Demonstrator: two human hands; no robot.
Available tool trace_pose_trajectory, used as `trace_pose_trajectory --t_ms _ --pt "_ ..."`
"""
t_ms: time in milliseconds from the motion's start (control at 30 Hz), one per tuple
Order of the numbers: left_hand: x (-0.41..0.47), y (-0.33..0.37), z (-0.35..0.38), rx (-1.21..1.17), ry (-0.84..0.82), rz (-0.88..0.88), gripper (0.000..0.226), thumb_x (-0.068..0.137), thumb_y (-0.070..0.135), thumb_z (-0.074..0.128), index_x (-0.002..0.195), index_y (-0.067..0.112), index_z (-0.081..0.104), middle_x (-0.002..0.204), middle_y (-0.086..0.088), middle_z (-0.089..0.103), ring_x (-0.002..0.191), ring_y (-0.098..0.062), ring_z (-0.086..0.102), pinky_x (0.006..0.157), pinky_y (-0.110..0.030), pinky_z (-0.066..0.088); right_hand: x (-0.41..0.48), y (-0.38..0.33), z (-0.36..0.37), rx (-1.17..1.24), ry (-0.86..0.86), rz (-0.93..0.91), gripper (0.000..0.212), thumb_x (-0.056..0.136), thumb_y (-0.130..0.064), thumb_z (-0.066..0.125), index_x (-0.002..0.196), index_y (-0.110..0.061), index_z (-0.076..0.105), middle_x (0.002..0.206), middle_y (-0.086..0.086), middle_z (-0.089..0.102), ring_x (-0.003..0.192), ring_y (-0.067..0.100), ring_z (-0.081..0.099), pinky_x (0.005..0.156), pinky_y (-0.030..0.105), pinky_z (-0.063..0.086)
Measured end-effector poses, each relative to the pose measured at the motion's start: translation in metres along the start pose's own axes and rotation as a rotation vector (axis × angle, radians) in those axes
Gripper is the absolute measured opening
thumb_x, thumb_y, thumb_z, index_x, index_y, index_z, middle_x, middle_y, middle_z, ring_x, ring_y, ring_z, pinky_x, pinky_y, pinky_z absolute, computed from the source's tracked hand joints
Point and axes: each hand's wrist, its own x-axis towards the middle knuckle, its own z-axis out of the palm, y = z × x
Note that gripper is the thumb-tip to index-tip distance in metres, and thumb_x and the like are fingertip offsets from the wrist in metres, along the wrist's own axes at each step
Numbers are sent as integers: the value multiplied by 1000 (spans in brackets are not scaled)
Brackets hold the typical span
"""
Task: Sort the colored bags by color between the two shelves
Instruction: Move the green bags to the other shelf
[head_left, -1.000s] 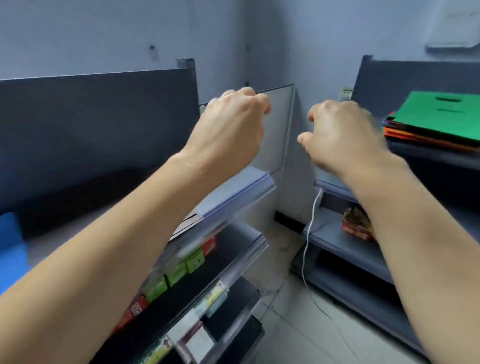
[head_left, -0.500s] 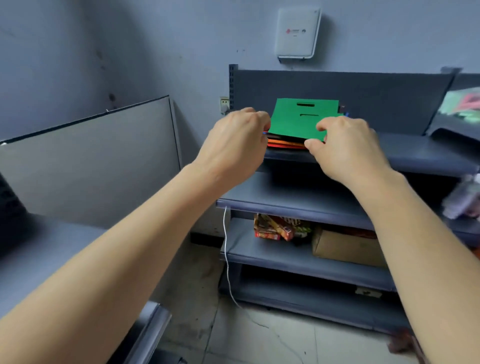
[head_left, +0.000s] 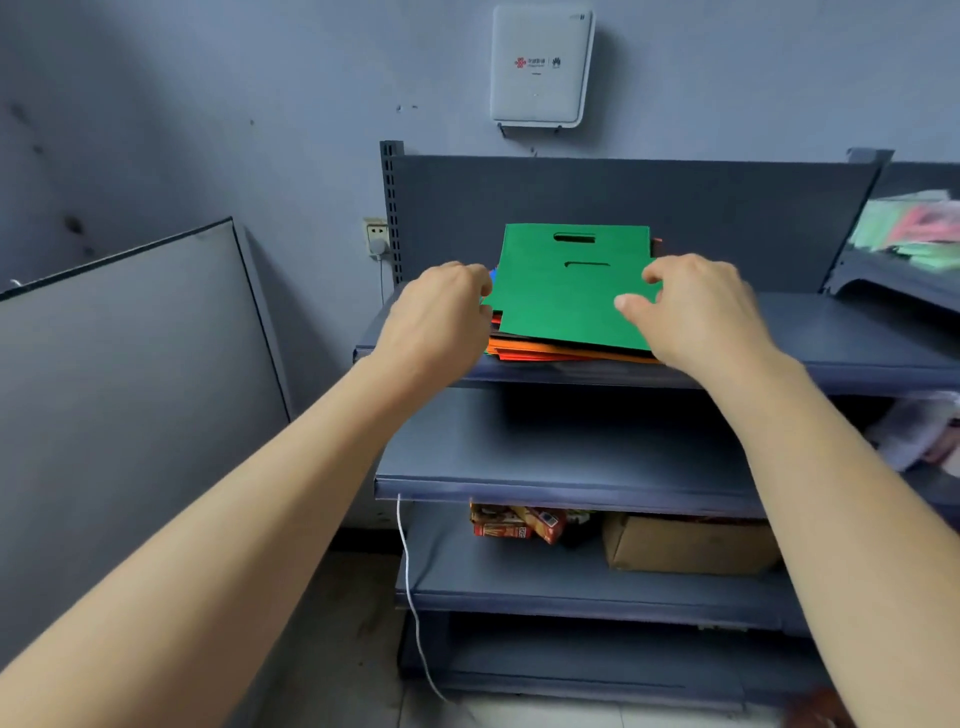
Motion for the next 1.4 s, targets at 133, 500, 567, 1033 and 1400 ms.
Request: trace_pose_trajectory --t_ms 133,500,567,1033,1400 --pt "39 -3 32 -18 -36 -22 30 92 14 47 120 8 57 120 -9 59 108 -31 52 81 -34 41 39 21 19 -28 -44 50 40 93 -37 55 116 -4 58 120 15 59 110 36 52 86 38 42" --pt "135 15 108 75 -182 -116 15 90 23 53 93 10 47 112 -14 61 86 -28 48 79 -36 45 136 89 80 -81 -315 166 50 91 -44 55 122 -4 55 125 13 57 111 32 54 81 34 42" --pt "146 16 119 103 -236 -142 21 90 28 55 90 7 50 105 -14 61 87 -30 50 74 -36 43 147 95 87 -85 -367 177 52 92 -46 53 122 -5 54 125 12 56 110 31 54 81 34 41" --pt "186 12 137 -191 -222 -283 19 84 6 65 86 13 47 92 -6 45 81 -21 42 63 -28 38 189 103 98 -1 -211 168 39 80 14 41 114 2 56 124 18 52 106 35 53 81 39 47" --pt "203 -9 151 -42 -378 -331 44 89 36 61 114 1 52 115 -16 59 100 -31 56 78 -34 43 215 109 128 64 -303 174 32 92 -18 58 118 0 54 115 17 56 89 29 56 71 33 45"
